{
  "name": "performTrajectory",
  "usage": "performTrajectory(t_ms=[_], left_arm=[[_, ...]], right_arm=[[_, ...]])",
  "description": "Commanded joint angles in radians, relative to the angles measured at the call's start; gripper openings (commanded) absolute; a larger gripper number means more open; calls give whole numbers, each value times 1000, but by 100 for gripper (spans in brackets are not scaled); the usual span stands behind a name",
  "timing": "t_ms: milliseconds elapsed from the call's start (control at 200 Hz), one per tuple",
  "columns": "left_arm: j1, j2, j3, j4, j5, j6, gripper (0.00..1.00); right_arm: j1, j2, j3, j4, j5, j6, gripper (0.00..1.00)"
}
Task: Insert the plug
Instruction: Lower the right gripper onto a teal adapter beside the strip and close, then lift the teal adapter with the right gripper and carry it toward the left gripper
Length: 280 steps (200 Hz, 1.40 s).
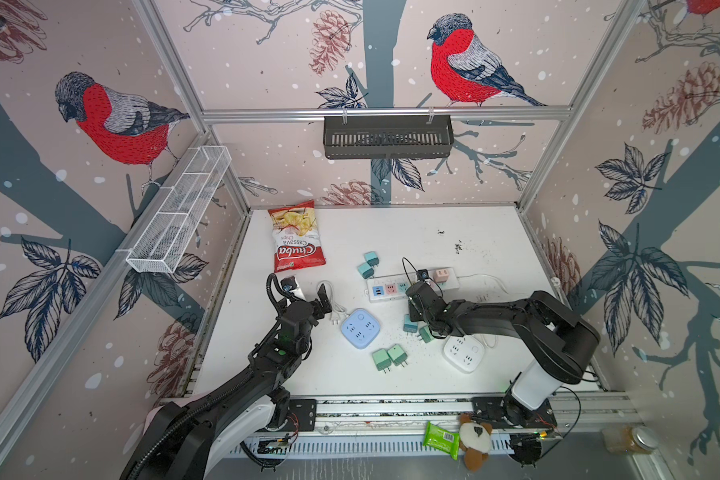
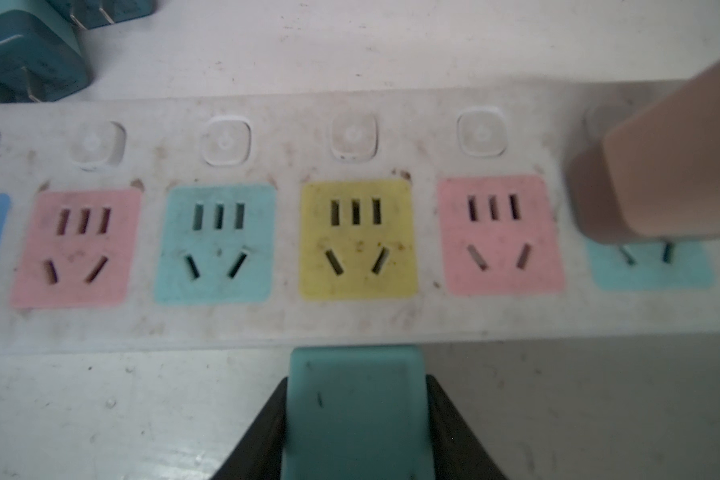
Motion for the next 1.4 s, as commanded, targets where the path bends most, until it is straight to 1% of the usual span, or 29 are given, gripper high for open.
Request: performTrajectory(t_ms=[0, 95, 265, 360, 515, 671, 786, 881, 926, 1056, 1196, 1306, 1396], left_arm=[[2, 1, 3, 2, 7, 1, 99], [2, 1, 3, 4, 8, 0, 99], [2, 2, 3, 4, 9, 0, 99], [2, 2, 4, 4, 10, 0, 99], [2, 1, 3, 4, 12, 0, 99], [2, 1, 4, 3, 15, 1, 99], [2, 0, 2, 4, 15, 1, 99], [2, -1, 2, 4, 15, 2, 99], [2, -1, 2, 4, 16, 0, 99], [2, -3, 2, 4, 16, 0, 99], [2, -4, 2, 4, 21, 4, 99], [2, -6, 2, 5, 27, 5, 99], [2, -11, -2, 6, 32, 8, 99]], right_arm=[[4, 14, 5, -20, -3, 3, 41], [10, 1, 1, -18, 4, 2, 35], [27, -51, -12, -20, 32, 2, 30], [36, -93, -29, -18, 49, 1, 26], [54, -202, -65, -15, 81, 5, 20], [99, -308, -78, -22, 101, -38, 18], [155, -378, -71, -44, 181, -51, 16], [186, -421, -76, -37, 220, -70, 14], [201, -469, -78, -30, 234, -81, 14], [231, -557, -91, 31, 248, -133, 12], [241, -630, -101, 123, 232, -192, 10], [252, -667, -142, 242, 214, -246, 7], [254, -701, -206, 382, 189, -327, 7]])
